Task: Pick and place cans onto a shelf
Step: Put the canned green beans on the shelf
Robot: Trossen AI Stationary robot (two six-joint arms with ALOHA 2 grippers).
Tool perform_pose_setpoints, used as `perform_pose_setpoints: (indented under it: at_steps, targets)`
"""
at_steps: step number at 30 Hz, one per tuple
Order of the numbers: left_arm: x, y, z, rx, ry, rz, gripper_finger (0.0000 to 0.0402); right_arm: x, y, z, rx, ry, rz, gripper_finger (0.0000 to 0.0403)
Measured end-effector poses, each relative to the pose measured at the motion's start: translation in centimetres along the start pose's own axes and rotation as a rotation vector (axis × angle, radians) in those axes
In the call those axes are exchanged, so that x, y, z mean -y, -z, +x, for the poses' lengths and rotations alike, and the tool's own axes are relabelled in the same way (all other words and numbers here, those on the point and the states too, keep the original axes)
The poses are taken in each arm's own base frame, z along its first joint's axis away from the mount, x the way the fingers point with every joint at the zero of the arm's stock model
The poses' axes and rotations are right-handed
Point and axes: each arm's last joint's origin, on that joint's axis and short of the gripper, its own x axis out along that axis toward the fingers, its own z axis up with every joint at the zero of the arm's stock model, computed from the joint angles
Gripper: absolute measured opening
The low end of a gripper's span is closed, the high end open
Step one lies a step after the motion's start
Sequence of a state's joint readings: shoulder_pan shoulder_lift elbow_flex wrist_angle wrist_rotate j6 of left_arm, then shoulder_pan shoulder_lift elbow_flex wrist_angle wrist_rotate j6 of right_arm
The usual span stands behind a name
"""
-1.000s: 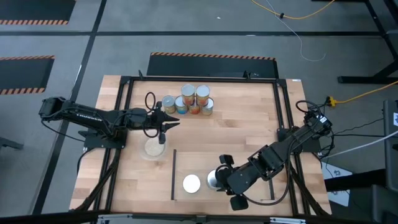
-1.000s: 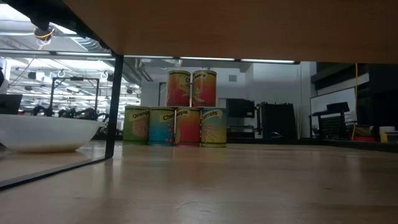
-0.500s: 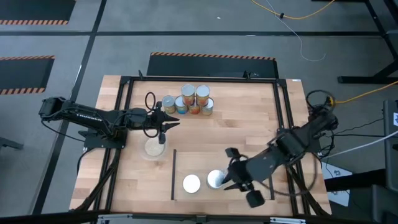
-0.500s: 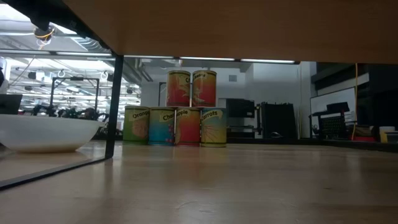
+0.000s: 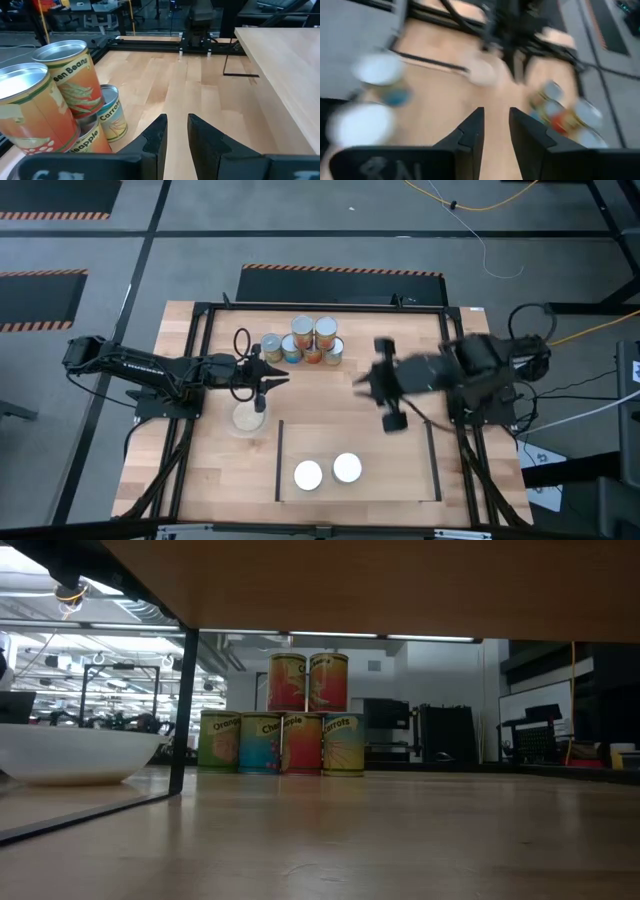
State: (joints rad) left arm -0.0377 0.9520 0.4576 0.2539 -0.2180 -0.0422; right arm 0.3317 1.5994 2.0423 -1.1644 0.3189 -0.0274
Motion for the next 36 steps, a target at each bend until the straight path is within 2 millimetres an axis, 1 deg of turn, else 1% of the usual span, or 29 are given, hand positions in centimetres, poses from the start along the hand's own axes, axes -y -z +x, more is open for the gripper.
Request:
perform_pose_setpoints:
  at_steps: [4,8,14,18,22,29,36]
  targets:
    - [0.0,0.0,0.0,-0.004,0.001,0.001,0.0069,3.9,0.9,1.2,-0.087,0.044,0.032,0.0095]
    - [0.0,0.1,0.0,-0.006,0.0,0.002,0.0069,7.2,1.3,2.5,-0.097,0.019,0.058,0.0095]
    - [0.0,0.1,0.0,-0.011,0.0,0.003,0.0069,11.1,2.1,4.4,-0.131,0.076,0.078,0.0095]
    - [0.0,0.2,0.0,-0.016,0.0,0.004,0.0069,12.8,2.8,6.3,-0.179,0.077,0.11,0.0095]
    - [0.0,0.2,0.0,-0.017,-0.001,0.004,0.0069,14.1,3.5,8.8,-0.232,0.085,0.126,0.0095]
    - [0.0,0.2,0.0,-0.018,-0.001,0.004,0.0069,16.1,4.3,12.8,-0.261,0.111,0.142,0.0095]
    - [0.0,0.2,0.0,-0.018,-0.001,0.004,0.0069,17.8,5.4,15.3,-0.297,0.131,0.179,0.0095]
